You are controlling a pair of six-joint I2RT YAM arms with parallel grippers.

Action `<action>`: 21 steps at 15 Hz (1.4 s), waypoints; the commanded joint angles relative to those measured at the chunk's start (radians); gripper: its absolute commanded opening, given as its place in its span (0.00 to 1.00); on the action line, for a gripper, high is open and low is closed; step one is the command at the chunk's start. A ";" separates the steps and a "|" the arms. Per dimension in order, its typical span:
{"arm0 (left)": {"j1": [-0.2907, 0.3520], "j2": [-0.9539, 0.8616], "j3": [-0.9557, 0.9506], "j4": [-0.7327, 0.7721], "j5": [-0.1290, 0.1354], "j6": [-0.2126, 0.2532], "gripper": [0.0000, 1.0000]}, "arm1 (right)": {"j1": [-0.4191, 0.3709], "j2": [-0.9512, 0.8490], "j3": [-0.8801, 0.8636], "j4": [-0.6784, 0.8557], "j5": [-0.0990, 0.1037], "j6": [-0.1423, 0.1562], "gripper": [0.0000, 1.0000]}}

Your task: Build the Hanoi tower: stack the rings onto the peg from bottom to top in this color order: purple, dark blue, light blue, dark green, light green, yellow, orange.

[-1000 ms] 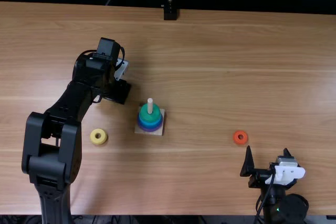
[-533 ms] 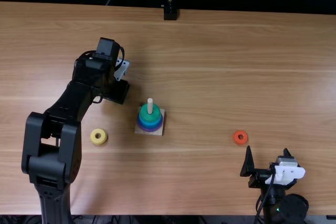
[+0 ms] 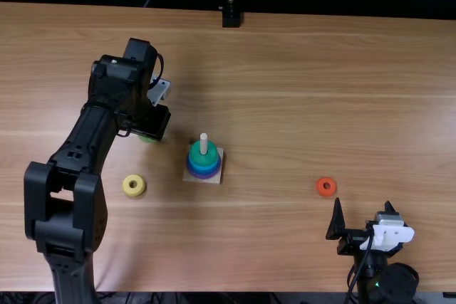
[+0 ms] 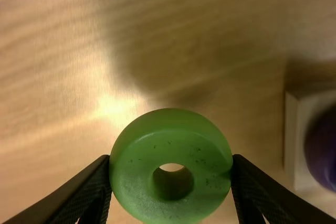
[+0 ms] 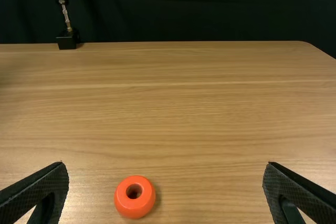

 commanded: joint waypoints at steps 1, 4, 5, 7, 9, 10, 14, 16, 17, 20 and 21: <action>-0.004 -0.081 0.060 -0.028 0.014 0.001 0.00 | -0.008 -0.013 -0.068 -0.073 0.007 0.003 1.00; -0.018 -0.170 0.049 -0.036 0.015 -0.004 0.00 | -0.008 -0.013 -0.068 -0.073 0.007 0.003 1.00; -0.030 -0.201 0.044 -0.027 0.017 -0.008 0.00 | -0.008 -0.013 -0.068 -0.073 0.007 0.003 1.00; -0.069 -0.259 0.040 -0.036 0.015 -0.014 0.00 | -0.008 -0.013 -0.068 -0.073 0.007 0.003 1.00; -0.107 -0.293 0.044 -0.043 0.015 -0.032 0.00 | -0.008 -0.013 -0.068 -0.073 0.007 0.003 1.00; -0.124 -0.309 0.046 -0.058 0.015 -0.065 0.00 | -0.008 -0.013 -0.068 -0.073 0.007 0.001 1.00; -0.193 -0.351 0.052 -0.104 0.015 -0.104 0.00 | -0.008 -0.013 -0.067 -0.073 0.007 0.003 1.00; -0.218 -0.359 0.058 -0.108 0.015 -0.124 0.00 | -0.008 -0.013 -0.068 -0.073 0.007 0.003 1.00; -0.234 -0.362 0.058 -0.108 0.015 -0.146 0.00 | -0.008 -0.013 -0.068 -0.073 0.007 0.003 1.00; -0.277 -0.374 0.058 -0.106 0.015 -0.155 0.00 | -0.008 -0.013 -0.068 -0.073 0.007 0.003 1.00; -0.287 -0.374 0.060 -0.106 0.015 -0.155 0.00 | -0.008 -0.013 -0.067 -0.073 0.007 0.003 1.00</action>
